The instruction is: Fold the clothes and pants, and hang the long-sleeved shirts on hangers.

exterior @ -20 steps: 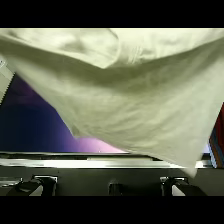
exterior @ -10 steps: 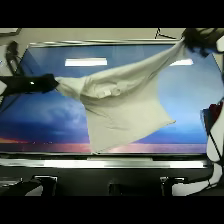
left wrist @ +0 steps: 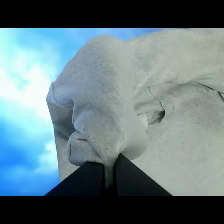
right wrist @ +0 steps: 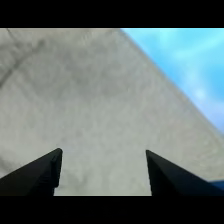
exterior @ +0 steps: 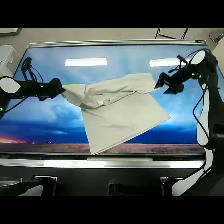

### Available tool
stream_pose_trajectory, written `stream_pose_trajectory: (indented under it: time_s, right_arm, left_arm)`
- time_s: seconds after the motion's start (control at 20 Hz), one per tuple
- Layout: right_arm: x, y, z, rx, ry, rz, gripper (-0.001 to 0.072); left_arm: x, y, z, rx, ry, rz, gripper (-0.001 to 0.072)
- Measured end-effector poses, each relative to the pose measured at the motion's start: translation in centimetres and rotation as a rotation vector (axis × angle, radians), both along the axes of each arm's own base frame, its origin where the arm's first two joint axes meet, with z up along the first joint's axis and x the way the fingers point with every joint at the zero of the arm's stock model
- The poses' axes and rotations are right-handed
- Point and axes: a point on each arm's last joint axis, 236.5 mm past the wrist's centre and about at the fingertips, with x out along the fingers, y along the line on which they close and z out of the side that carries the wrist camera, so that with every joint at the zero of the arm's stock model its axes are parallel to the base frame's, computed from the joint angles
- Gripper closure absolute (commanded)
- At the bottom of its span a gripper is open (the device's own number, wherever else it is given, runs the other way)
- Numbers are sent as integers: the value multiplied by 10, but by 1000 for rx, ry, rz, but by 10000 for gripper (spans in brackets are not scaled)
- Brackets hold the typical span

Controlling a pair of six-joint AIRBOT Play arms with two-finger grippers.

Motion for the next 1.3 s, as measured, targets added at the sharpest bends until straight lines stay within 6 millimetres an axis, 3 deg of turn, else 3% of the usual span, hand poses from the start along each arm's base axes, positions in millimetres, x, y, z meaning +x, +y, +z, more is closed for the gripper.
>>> stream_pose_trajectory:
  time_s: [0.1,0.2,0.35,0.45,0.6,0.65,0.7,0.75,0.8,0.9,1.0,1.1,1.2,1.3]
  right_arm:
    - [-49,26,-20,86,155,98,99]
    - [-101,52,-42,152,276,154,35]
    - [-164,87,-70,240,349,154,35]
    - [-183,102,-84,287,342,102,36]
    - [-190,123,-96,327,308,33,49]
    - [-190,130,-99,334,301,17,65]
    - [-189,138,-101,337,290,-1,184]
    - [-184,145,-104,338,268,-28,393]
    - [-176,149,-109,327,235,-55,676]
    - [-156,154,-110,336,177,-124,672]
    - [-133,147,-98,355,118,-167,672]
    - [-91,118,-76,351,2,-229,672]
    - [-50,71,-47,333,-121,-306,671]
    - [-24,25,-25,314,-207,-387,671]
  left_arm:
    - [1,10,-2,-3,8,21,679]
    - [1,18,-3,-3,18,35,679]
    - [-1,23,-6,12,25,24,679]
    - [-2,24,-7,23,25,12,678]
    - [-3,26,-8,30,27,5,678]
    - [-3,26,-8,32,26,4,679]
    - [-4,26,-8,35,27,-1,679]
    - [-4,26,-8,39,25,-7,678]
    - [-4,27,-9,43,23,-13,679]
    - [-4,28,-9,54,18,-24,678]
    - [-4,32,-9,59,15,-21,679]
    - [-4,40,-10,67,18,-14,679]
    - [-7,47,-16,89,40,-23,679]
    - [-18,47,-32,97,98,-51,679]
